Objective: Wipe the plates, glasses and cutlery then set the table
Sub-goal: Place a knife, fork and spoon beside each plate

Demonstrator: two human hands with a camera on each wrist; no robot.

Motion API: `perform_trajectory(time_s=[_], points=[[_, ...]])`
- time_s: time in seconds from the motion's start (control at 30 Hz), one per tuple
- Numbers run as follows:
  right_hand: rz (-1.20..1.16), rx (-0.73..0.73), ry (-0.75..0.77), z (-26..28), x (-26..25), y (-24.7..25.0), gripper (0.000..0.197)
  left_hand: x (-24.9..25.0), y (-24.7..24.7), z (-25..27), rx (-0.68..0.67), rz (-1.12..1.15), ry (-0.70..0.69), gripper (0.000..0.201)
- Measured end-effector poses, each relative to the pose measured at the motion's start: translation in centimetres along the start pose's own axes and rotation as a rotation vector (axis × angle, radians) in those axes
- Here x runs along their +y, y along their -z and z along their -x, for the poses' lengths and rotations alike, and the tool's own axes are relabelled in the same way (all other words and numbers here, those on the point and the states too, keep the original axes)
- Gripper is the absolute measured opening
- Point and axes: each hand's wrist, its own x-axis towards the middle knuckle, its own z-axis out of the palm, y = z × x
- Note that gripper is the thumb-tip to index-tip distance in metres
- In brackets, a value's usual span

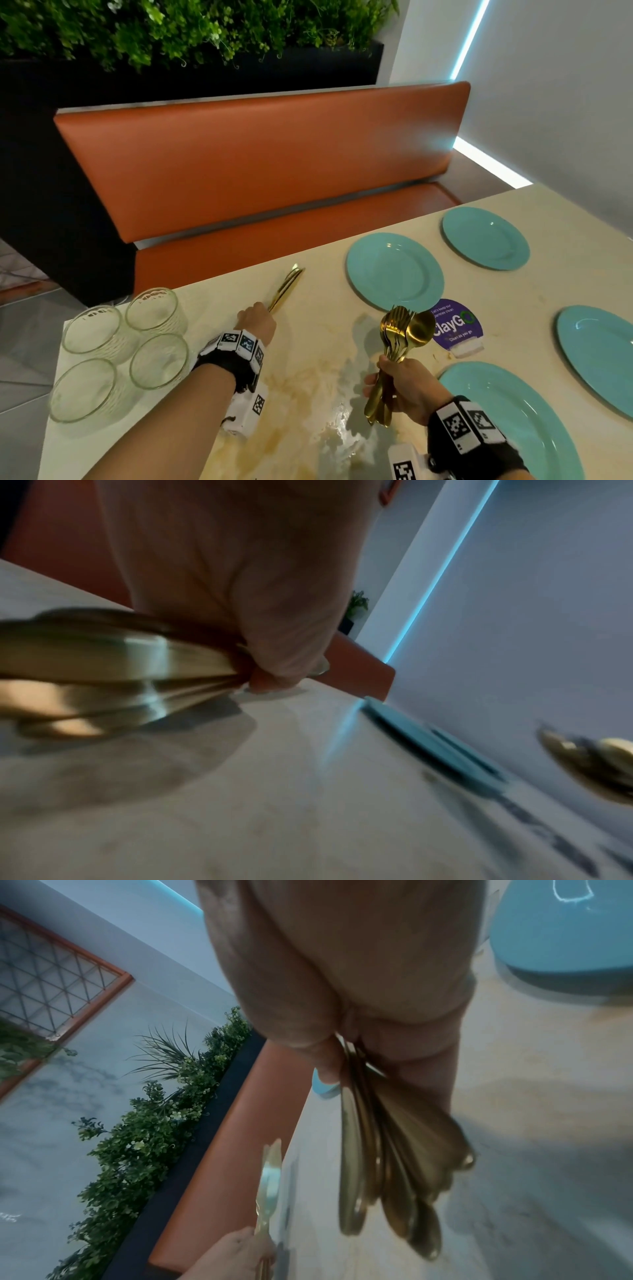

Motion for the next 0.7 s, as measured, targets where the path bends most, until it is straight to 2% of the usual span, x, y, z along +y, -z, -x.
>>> perform_trajectory(time_s=[0.07, 0.17, 0.27, 0.4, 0.57, 0.7], points=[[0.004, -0.004, 0.025, 0.5, -0.4, -0.1, 0.021, 1.6, -0.3, 1.6, -0.021, 0.231, -0.062, 0.028], [0.023, -0.005, 0.075, 1.4, -0.9, -0.5, 0.019, 4.6, -0.8, 5.6, -0.151, 0.598, -0.178, 0.023], [0.068, -0.003, 0.117, 2.9, -1.2, -1.2, 0.017, 6.9, -2.0, 8.7, -0.28, 0.698, -0.231, 0.016], [0.169, -0.009, 0.17, 4.7, -0.8, -1.7, 0.021, 8.5, -4.8, 11.5, -0.398, 0.873, -0.278, 0.034], [0.254, 0.006, 0.245, 7.1, 0.3, -1.3, 0.018, 8.8, -6.2, 14.2, -0.465, 1.146, -0.206, 0.039], [0.295, 0.03, 0.284, 8.6, 1.0, -0.9, 0.018, 9.1, -5.4, 16.8, -0.503, 1.318, -0.146, 0.023]])
